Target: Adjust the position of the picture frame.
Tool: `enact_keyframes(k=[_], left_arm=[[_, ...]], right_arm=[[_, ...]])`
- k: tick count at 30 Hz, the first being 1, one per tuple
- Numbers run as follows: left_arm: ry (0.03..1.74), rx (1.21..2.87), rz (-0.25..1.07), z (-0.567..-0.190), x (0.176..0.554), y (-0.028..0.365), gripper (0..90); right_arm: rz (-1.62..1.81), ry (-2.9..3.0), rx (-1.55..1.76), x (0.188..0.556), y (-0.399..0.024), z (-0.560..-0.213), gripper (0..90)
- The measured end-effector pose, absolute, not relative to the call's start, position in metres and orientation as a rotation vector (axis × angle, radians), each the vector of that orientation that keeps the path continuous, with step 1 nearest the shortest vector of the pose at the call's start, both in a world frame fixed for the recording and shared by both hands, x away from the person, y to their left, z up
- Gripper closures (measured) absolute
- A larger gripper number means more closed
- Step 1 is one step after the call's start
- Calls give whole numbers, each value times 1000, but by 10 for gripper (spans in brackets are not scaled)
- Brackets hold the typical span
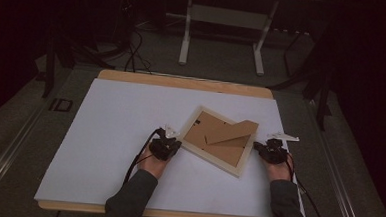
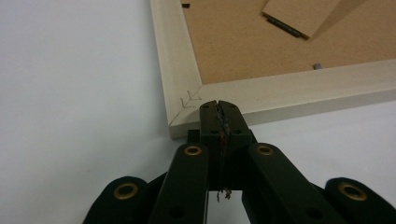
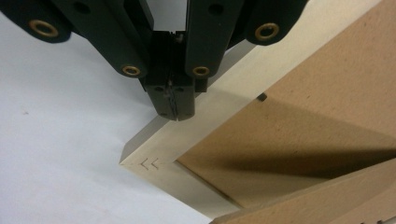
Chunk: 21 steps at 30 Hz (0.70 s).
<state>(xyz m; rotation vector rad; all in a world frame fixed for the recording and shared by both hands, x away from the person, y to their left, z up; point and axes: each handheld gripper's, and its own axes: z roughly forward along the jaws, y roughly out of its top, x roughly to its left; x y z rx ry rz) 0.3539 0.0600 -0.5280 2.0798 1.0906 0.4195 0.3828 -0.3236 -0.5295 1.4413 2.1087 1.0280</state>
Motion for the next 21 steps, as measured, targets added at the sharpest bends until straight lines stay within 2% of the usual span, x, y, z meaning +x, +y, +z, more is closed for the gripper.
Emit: enact_keyframes(k=[8,21], left_arm=[[1141,2053,414,-528,364,65,900],[1143,2036,406,-528,364,64,900]], right_arm=[[1017,2134,1407,387,-317,-529,900],[1032,2034,1475,416,-324,-525,900]])
